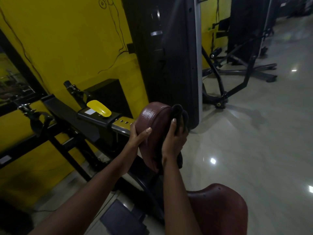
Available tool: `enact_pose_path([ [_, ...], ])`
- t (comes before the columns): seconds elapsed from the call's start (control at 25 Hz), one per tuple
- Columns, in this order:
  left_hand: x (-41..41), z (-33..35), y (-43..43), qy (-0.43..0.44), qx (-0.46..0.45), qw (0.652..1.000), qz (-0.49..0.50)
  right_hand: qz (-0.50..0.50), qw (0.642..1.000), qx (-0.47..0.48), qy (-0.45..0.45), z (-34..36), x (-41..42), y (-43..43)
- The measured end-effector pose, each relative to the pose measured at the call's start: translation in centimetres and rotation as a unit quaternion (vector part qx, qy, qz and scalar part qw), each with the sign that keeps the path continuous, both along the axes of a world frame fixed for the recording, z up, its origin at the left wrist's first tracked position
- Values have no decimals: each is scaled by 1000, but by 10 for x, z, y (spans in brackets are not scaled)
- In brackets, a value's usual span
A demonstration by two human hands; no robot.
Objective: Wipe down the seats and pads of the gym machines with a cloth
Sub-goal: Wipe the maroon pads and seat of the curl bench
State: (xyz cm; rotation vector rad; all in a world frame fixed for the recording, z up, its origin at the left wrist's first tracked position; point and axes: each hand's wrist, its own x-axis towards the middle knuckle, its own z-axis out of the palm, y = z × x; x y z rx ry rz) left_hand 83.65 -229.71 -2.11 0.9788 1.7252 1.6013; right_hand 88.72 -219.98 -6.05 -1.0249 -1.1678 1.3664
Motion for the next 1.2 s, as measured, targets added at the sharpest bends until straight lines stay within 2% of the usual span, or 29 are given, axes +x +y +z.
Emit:
enact_pose_path([
  [0.32, 4, 1, 6, -11, 25, 1000, 5, 26, 983, -181, 14, -51, 3, 6],
  [0.44, 3, 3, 4, 0, 0, 1000, 4, 63, 957, -261, 106, -91, -7, 2],
  [0.52, 5, 7, 0, 6, -5, 1000, -3, 64, 954, -265, 121, -101, 0, -4],
  [0.64, 8, 10, -4, 10, -8, 1000, -10, -13, 995, -91, 30, -70, 28, -12],
  [0.72, 8, 10, -6, 8, -10, 1000, -10, -10, 999, 34, 5, -42, 45, -14],
  [0.8, 7, 8, -9, 16, -10, 1000, -18, 49, 986, 159, -22, -14, 49, -21],
  [0.88, 10, 4, -12, 24, 11, 999, -23, 66, 947, 300, -91, 13, 46, -29],
  [0.96, 11, 1, -14, 30, 34, 999, -16, 51, 880, 437, -176, 28, 41, -19],
  [1.0, 11, 1, -14, 32, 37, 999, -12, 50, 857, 469, -208, 35, 38, -7],
  [1.12, 12, 3, -12, 16, 37, 999, -17, 85, 841, 477, -240, 54, 32, 21],
  [1.2, 12, -1, -11, 3, 57, 998, -14, 61, 787, 552, -268, 53, 29, 21],
])
